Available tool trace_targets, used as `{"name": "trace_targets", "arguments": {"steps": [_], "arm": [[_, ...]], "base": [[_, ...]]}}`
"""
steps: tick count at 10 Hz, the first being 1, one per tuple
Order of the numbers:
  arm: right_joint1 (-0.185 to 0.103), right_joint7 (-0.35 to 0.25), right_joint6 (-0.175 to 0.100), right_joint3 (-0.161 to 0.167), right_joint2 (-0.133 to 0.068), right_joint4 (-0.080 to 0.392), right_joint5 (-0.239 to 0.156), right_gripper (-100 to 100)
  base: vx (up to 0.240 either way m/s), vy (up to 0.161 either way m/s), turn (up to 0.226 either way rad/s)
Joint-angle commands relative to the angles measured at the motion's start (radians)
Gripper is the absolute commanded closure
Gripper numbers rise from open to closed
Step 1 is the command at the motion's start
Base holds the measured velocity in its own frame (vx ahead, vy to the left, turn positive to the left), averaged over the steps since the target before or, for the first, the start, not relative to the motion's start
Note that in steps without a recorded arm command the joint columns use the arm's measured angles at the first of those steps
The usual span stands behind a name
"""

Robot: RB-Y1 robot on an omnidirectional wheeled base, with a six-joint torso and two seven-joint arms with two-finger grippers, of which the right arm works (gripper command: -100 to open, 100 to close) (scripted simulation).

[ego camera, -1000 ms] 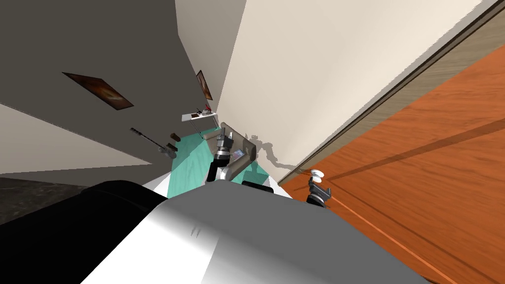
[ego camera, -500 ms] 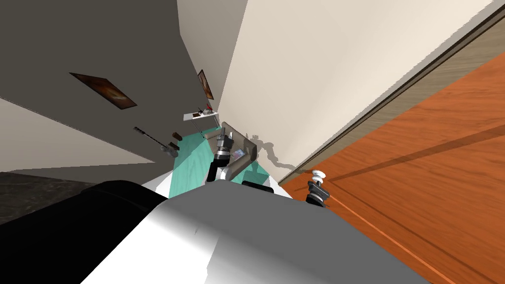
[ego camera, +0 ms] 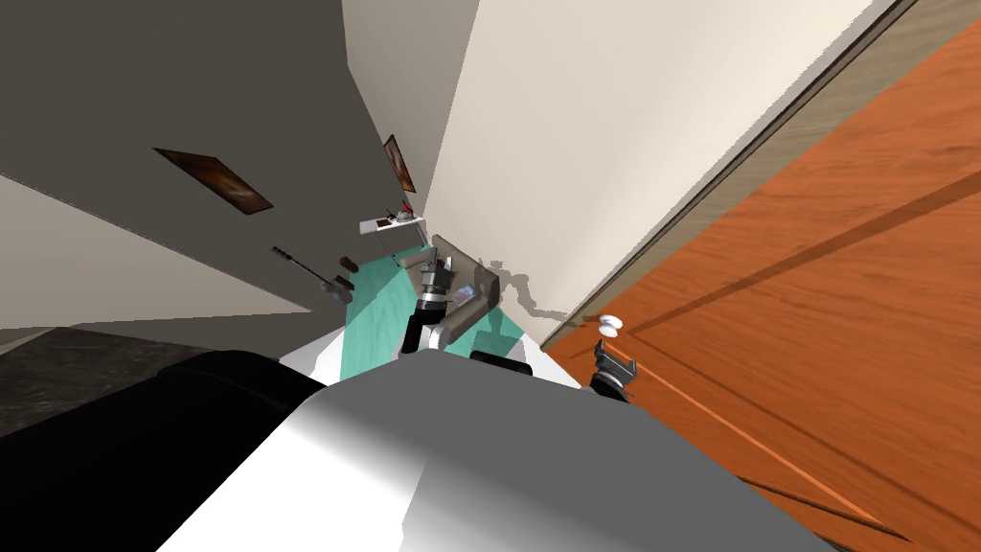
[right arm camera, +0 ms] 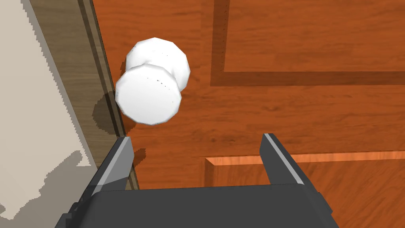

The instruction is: Pull the door open

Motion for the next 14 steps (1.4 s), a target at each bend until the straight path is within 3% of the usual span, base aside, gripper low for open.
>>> {"name": "trace_targets", "arguments": {"steps": [1,5,6,7,8,9,11,14], "arm": [[-0.012,0.024,-0.001,-0.001,0.017,-0.002,-0.001,-100],[-0.053,0.105,0.001,-0.009,0.072,-0.017,-0.006,-100],[-0.058,0.115,0.001,-0.010,0.079,-0.019,-0.006,-100],[-0.058,0.098,-0.004,-0.007,0.074,-0.006,-0.004,-100],[-0.024,0.104,-0.025,-0.002,0.073,-0.031,-0.016,-100],[-0.024,0.104,-0.025,-0.002,0.073,-0.031,-0.016,-100],[0.032,0.110,-0.057,0.006,0.072,-0.071,-0.035,-100],[0.084,0.115,-0.087,0.014,0.070,-0.108,-0.052,-100]], "base": [[-0.189,0.067,0.003],[-0.116,0.071,0.008],[-0.058,0.045,0.005],[-0.017,0.018,0.001],[0.088,-0.034,0.120],[0.105,-0.054,0.077],[0.118,-0.052,0.104],[0.118,-0.046,0.117]]}}
